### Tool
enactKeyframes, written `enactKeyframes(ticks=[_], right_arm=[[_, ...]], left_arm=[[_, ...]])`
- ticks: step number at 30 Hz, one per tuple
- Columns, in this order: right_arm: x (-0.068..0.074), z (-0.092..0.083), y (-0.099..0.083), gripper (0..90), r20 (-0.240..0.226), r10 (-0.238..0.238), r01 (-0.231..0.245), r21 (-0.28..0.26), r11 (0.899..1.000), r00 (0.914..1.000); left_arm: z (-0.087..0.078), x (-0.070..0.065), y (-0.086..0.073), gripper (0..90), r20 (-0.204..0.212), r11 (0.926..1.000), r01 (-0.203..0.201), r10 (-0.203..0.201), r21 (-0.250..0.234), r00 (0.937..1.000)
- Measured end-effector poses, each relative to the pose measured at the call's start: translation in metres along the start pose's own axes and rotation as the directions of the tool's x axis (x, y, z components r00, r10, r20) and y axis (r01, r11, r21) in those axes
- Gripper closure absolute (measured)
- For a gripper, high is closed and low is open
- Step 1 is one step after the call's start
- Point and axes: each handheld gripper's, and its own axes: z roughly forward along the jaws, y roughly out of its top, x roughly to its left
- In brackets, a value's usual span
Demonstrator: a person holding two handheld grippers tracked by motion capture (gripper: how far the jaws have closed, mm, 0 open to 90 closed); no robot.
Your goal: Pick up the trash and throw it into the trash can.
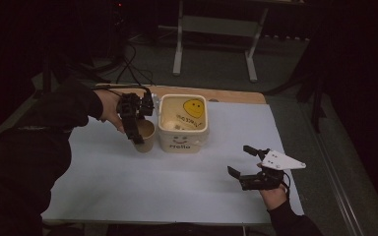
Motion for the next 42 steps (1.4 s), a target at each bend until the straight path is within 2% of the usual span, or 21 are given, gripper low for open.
enactKeyframes(ticks=[6,11,13,18,24,26,32,36,38,42], right_arm=[[0.0,0.0,0.0,9.9,-0.002,-0.002,0.002,0.003,1.0,1.0],[-0.001,0.0,-0.001,9.9,-0.003,0.001,-0.001,0.006,1.0,1.0],[-0.001,0.0,-0.001,9.9,-0.003,0.0,0.0,0.006,1.0,1.0],[-0.001,0.001,-0.001,9.9,-0.003,0.0,0.0,0.007,1.0,1.0],[-0.001,0.001,-0.001,9.9,-0.004,0.0,0.0,0.007,1.0,1.0],[-0.001,0.001,-0.001,9.9,-0.005,0.002,-0.002,0.009,1.0,1.0],[-0.001,0.0,-0.002,9.9,-0.007,0.003,-0.003,0.01,1.0,1.0],[-0.001,0.001,-0.002,9.9,-0.009,0.002,-0.002,0.011,1.0,1.0],[-0.001,0.0,-0.002,9.9,-0.008,0.002,-0.002,0.01,1.0,1.0],[-0.002,0.0,-0.002,9.9,-0.009,0.002,-0.002,0.009,1.0,1.0]], left_arm=[[-0.008,0.003,0.007,27.2,-0.001,0.9998,-0.019,0.019,-0.002,0.9998],[-0.024,0.01,0.014,27.2,-0.017,0.9992,-0.036,0.036,-0.019,0.9992],[-0.028,0.012,0.016,27.2,-0.013,0.9991,-0.023,0.023,-0.035,0.9997],[-0.036,0.018,0.026,27.2,-0.027,0.9992,-0.029,0.029,-0.026,0.9992],[-0.04,0.022,0.035,27.3,-0.039,0.9988,-0.04,0.039,-0.027,0.9985],[-0.042,0.026,0.044,27.8,-0.043,0.9982,-0.052,0.051,-0.03,0.9978],[-0.043,0.032,0.06,27.8,-0.04,0.9979,-0.063,0.062,-0.013,0.9973],[-0.045,0.034,0.066,27.9,-0.038,0.9976,-0.066,0.066,-0.017,0.9971],[-0.047,0.037,0.071,28.0,-0.034,0.9962,-0.079,0.078,-0.036,0.9964],[-0.047,0.04,0.079,28.3,-0.028,0.9959,-0.088,0.088,-0.021,0.9958]])
